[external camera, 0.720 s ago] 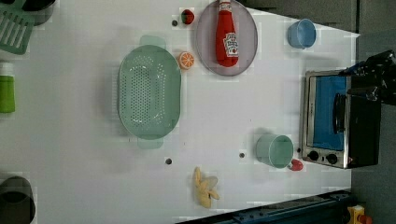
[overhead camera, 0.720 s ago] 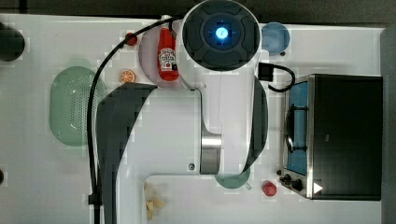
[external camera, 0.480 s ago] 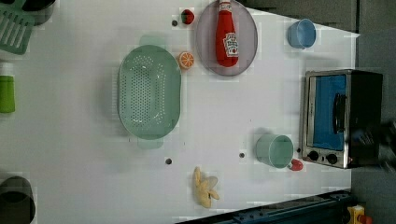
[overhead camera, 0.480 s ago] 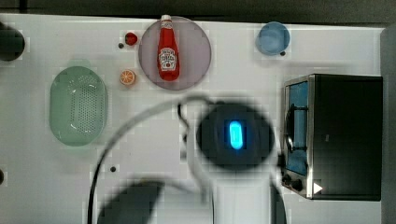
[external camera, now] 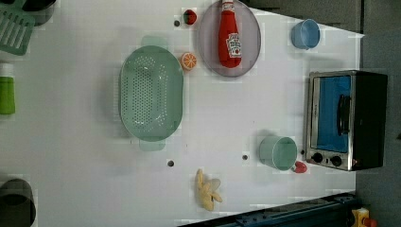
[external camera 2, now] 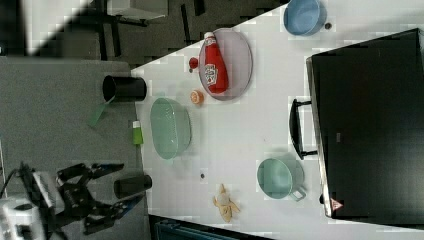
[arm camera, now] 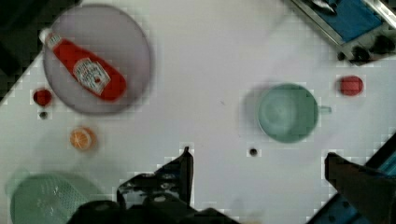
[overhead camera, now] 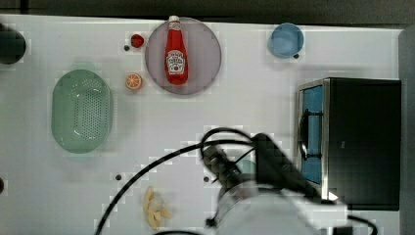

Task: Drag mug forwards.

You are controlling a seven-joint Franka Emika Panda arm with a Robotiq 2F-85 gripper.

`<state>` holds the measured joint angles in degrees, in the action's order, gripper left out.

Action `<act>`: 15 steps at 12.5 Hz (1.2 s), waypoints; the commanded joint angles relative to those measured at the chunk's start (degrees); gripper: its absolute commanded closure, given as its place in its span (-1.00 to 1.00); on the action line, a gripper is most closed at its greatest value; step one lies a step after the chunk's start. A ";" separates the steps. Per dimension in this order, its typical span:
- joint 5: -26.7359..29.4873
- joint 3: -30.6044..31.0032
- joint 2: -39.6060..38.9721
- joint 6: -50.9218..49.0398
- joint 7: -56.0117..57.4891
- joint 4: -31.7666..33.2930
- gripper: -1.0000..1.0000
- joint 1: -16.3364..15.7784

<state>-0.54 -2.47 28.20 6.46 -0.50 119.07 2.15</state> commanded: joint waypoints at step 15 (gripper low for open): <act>0.14 -4.68 -33.76 46.49 -31.84 24.25 -1.00 4.30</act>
<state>-0.76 -7.20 -3.88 50.86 -28.79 142.90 6.45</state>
